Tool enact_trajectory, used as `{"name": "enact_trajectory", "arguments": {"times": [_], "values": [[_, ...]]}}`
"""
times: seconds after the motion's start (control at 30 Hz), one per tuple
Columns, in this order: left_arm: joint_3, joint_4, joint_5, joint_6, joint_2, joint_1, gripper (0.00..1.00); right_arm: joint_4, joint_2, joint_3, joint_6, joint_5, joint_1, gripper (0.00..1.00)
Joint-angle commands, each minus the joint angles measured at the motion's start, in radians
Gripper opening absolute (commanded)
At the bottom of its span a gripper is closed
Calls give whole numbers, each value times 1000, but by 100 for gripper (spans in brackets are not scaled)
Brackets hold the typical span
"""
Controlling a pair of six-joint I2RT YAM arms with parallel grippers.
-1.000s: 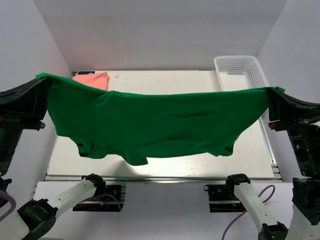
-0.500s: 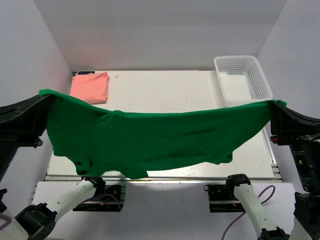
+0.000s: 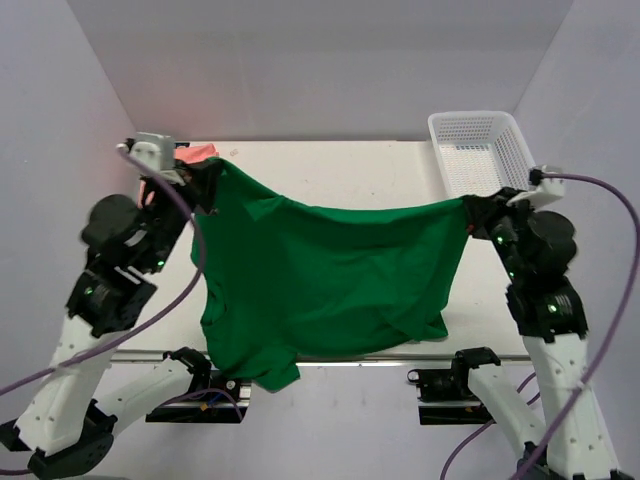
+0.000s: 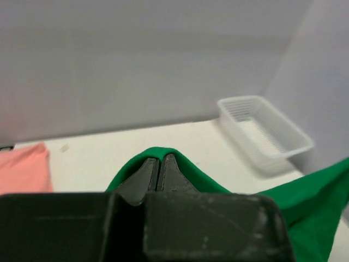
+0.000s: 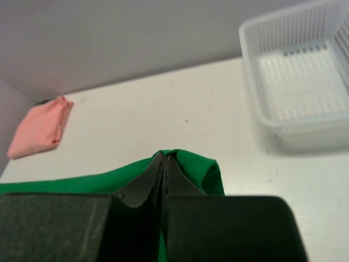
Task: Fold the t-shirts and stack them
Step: Flatten out the tshirt
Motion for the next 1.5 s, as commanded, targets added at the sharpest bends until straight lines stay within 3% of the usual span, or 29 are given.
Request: {"name": "enact_trajectory", "arguments": {"times": [0.0, 0.23, 0.43, 0.57, 0.73, 1.1, 1.17, 1.2, 1.23, 1.27, 1.33, 1.43, 1.47], "values": [[-75, 145, -172, 2, 17, -2, 0, 168, 59, -71, 28, 59, -1, 0], [-144, 244, -395, 20, 236, 7, 0, 294, 270, -145, 33, 106, -1, 0], [-155, 363, -449, 59, 402, 25, 0, 360, 490, -98, 19, 106, -1, 0], [-144, 410, -418, 59, 541, 67, 0, 398, 631, -50, 7, 101, -2, 0], [-22, 420, -348, 50, 764, 149, 0, 440, 786, 42, -15, 107, -2, 0], [345, 397, -179, 7, 1243, 306, 0, 354, 1289, 523, -94, 124, -16, 0], [440, 387, -127, -2, 1310, 326, 12, 357, 1364, 574, -137, 139, -17, 0], [466, 387, -110, -2, 1371, 340, 47, 354, 1410, 647, -153, 135, -16, 1], [491, 387, -92, -2, 1396, 340, 87, 358, 1453, 672, -173, 133, -17, 17], [515, 387, -79, -13, 1418, 350, 100, 340, 1489, 724, -177, 124, -16, 27], [610, 351, -70, -13, 1476, 360, 100, 300, 1515, 802, -197, 83, -17, 59], [715, 268, -24, -39, 1498, 379, 100, 274, 1497, 783, -202, -6, -16, 79], [715, 257, -9, -54, 1498, 380, 100, 273, 1453, 769, -207, -26, -14, 90]]}}
